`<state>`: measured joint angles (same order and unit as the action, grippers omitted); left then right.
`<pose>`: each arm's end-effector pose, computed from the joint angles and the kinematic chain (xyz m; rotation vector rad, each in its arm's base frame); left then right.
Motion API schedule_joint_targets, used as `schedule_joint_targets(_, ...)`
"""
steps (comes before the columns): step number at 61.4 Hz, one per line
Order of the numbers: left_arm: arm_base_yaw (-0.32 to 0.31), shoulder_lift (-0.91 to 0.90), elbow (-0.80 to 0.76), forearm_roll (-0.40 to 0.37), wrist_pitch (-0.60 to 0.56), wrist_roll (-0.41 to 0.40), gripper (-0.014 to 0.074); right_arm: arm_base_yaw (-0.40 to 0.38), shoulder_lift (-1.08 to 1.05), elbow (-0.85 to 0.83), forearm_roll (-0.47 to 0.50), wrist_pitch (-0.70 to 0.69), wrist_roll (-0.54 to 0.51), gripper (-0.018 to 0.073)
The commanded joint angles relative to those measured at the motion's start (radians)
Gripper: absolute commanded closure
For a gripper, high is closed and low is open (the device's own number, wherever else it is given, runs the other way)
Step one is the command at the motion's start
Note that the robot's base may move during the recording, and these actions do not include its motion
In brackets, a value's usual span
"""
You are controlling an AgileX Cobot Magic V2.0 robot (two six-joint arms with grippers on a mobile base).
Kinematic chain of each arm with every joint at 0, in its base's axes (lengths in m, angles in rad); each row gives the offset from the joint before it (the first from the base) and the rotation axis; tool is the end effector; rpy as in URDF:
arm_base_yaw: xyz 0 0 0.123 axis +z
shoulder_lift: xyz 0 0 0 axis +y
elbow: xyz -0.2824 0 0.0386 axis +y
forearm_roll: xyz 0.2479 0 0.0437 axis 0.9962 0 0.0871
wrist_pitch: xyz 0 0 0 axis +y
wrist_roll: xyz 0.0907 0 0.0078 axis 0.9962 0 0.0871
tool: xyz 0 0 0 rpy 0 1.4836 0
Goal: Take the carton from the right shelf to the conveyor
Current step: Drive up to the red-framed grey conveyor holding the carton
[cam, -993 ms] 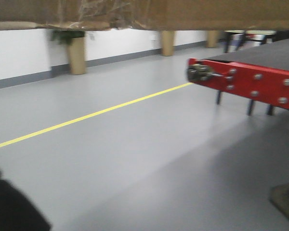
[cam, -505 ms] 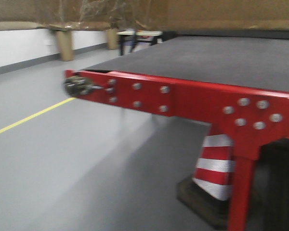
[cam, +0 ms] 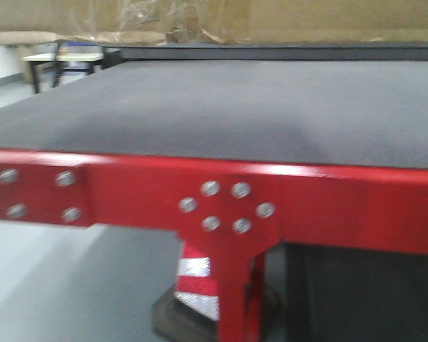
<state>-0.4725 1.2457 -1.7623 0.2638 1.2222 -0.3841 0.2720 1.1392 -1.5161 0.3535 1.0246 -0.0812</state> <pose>0.1996 -0.0770 0.5129 0.0545 2.1610 -0.1719 0.1914 0.0814 0.4833 -0.3555 2.0930 0.5428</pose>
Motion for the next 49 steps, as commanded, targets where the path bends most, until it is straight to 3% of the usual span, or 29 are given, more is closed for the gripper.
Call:
schedule_joint_targets(1, 0.0, -0.005, -0.008, 0.065, -0.017, 0.013, 0.0613, -0.001, -0.015, -0.007, 0.002, -0.031, -0.024, 0.0619)
schedule_joint_targets(49, 0.0, -0.005, -0.008, 0.065, -0.017, 0.013, 0.0613, -0.001, -0.015, -0.007, 0.002, -0.031, -0.024, 0.0619)
